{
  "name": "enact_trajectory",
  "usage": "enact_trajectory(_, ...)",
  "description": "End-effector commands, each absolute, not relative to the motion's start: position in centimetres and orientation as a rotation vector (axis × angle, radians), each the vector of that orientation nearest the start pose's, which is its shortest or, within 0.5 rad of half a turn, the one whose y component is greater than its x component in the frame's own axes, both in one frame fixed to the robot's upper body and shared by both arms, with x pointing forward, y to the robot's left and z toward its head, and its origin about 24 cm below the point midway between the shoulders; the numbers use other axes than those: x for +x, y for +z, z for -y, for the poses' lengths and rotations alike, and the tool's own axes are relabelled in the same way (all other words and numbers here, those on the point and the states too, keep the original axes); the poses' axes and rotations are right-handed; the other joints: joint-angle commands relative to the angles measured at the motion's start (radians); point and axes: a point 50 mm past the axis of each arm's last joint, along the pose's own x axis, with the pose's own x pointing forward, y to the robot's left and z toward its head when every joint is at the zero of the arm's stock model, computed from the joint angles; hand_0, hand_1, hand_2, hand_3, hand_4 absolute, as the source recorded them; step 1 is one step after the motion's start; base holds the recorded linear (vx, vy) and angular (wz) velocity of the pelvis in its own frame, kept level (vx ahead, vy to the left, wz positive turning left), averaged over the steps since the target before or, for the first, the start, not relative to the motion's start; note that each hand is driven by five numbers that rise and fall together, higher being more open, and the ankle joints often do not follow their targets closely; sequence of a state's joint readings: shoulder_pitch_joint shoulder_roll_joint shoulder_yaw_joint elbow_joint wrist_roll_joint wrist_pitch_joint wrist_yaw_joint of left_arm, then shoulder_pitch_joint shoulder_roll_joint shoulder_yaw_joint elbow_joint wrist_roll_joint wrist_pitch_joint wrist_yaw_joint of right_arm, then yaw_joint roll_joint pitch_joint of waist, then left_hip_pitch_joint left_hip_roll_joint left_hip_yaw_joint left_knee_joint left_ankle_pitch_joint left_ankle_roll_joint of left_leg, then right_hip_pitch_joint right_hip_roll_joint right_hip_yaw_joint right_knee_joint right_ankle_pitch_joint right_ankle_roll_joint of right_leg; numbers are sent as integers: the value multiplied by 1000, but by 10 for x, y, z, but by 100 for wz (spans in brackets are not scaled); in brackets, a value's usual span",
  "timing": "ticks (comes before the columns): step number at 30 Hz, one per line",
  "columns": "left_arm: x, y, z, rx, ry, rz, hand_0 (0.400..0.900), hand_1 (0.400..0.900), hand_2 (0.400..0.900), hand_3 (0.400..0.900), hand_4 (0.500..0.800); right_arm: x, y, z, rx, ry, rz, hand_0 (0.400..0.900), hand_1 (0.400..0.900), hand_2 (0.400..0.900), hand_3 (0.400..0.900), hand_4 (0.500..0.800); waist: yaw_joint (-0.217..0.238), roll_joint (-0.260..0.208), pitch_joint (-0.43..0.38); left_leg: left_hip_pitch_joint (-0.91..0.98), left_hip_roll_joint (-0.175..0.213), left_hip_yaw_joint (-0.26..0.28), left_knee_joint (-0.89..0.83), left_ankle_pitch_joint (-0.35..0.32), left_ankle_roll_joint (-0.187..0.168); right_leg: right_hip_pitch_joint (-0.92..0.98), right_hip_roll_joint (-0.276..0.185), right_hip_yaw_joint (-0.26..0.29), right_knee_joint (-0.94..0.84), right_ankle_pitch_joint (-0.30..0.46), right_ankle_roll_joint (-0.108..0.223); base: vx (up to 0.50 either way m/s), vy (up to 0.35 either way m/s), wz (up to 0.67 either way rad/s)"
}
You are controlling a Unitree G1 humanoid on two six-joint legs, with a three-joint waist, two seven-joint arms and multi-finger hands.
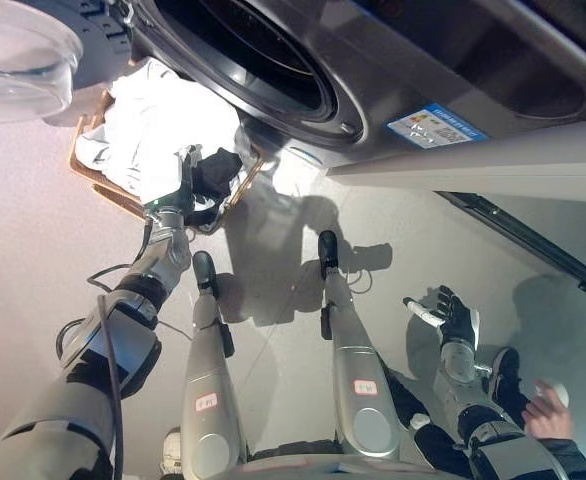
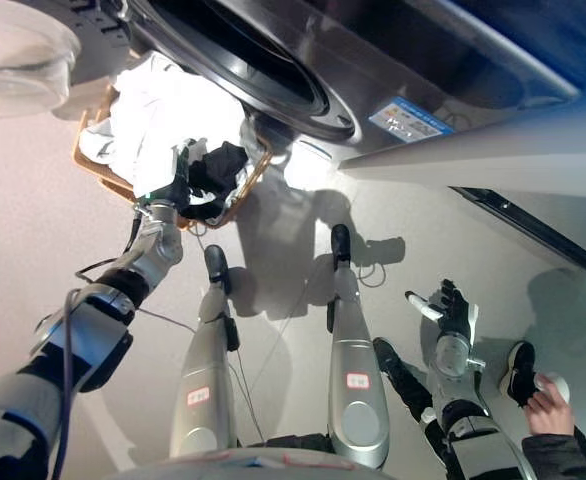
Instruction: Put the clothes in the basket into the washing machine.
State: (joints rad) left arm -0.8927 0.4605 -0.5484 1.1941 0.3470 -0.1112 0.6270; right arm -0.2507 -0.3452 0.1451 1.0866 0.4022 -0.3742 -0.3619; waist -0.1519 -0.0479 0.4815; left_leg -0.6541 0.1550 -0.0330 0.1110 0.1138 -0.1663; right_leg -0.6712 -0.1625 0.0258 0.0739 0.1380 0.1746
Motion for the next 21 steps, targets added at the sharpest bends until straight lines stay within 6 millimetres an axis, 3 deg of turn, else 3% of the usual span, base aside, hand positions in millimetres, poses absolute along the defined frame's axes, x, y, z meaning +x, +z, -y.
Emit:
enact_trajectory(1, 383, 124, -252, 1206, 485, 161, 900, 900, 900, 900, 800, 209, -62, 305, -188, -677, -395, 900, 900, 900, 900, 800, -10, -23, -14, -123, 4, -43, 98, -10, 48, -53, -35, 18, 70, 1, 17, -53, -7, 6)
enact_trajectory(6, 386, 140, -259, 1215, 528, 200, 900, 900, 900, 900, 800, 226, -43, 301, -182, -651, -277, 900, 900, 900, 900, 800, -12, -31, 16, -197, 9, -50, 99, 4, 41, -130, -30, 19, 76, 9, 17, -67, -20, 1)
enact_trajectory(8, 389, 156, -259, 1224, 556, 242, 900, 900, 900, 900, 800, 234, -28, 299, -182, -631, -184, 900, 900, 900, 900, 800, -21, -37, 23, -252, 8, -58, 106, 12, 38, -189, -27, 18, 82, 17, 18, -83, -24, 0)
enact_trajectory(9, 389, 156, -259, 1224, 556, 242, 900, 900, 900, 900, 800, 234, -28, 299, -182, -631, -185, 900, 900, 900, 900, 800, -19, -37, 23, -252, 10, -57, 109, 8, 38, -190, -25, 18, 84, 15, 18, -67, -11, -3)
enact_trajectory(12, 392, 181, -264, 1259, 608, 307, 900, 900, 900, 900, 800, 238, -10, 300, -183, -621, -79, 900, 900, 900, 900, 800, -35, -36, 23, -337, 14, -64, 123, 14, 32, -273, -23, 25, 93, 21, 21, -68, 2, -3)
enact_trajectory(17, 395, 207, -262, 1268, 642, 384, 900, 900, 900, 900, 800, 238, -1, 302, -179, -630, -25, 900, 900, 900, 900, 800, -44, -32, 19, -415, 9, -75, 142, 12, 32, -348, -25, 26, 99, 26, 25, -45, -6, 0)
enact_trajectory(18, 395, 212, -264, 1274, 653, 397, 873, 873, 873, 873, 784, 238, 0, 302, -175, -632, -16, 900, 900, 900, 900, 800, -46, -31, 18, -435, 7, -76, 151, 11, 33, -366, -25, 26, 103, 28, 26, -37, 11, -4)
enact_trajectory(19, 395, 216, -265, 1276, 664, 403, 780, 780, 780, 780, 728, 237, 1, 301, -175, -629, -11, 900, 900, 900, 900, 800, -49, -31, 18, -451, 6, -77, 157, 9, 34, -383, -23, 28, 106, 29, 26, -32, 12, -4)
enact_trajectory(20, 395, 219, -265, 1280, 673, 410, 555, 555, 555, 555, 593, 237, 2, 301, -175, -628, -3, 900, 900, 900, 900, 800, -51, -31, 17, -465, 6, -76, 164, 8, 35, -397, -23, 29, 109, 29, 26, -30, 9, -4)
enact_trajectory(21, 395, 222, -267, 1288, 685, 410, 400, 400, 400, 400, 500, 237, 2, 300, -172, -626, 2, 900, 900, 900, 900, 800, -53, -32, 14, -479, 4, -75, 170, 6, 36, -410, -21, 31, 110, 31, 26, -29, 12, -3)
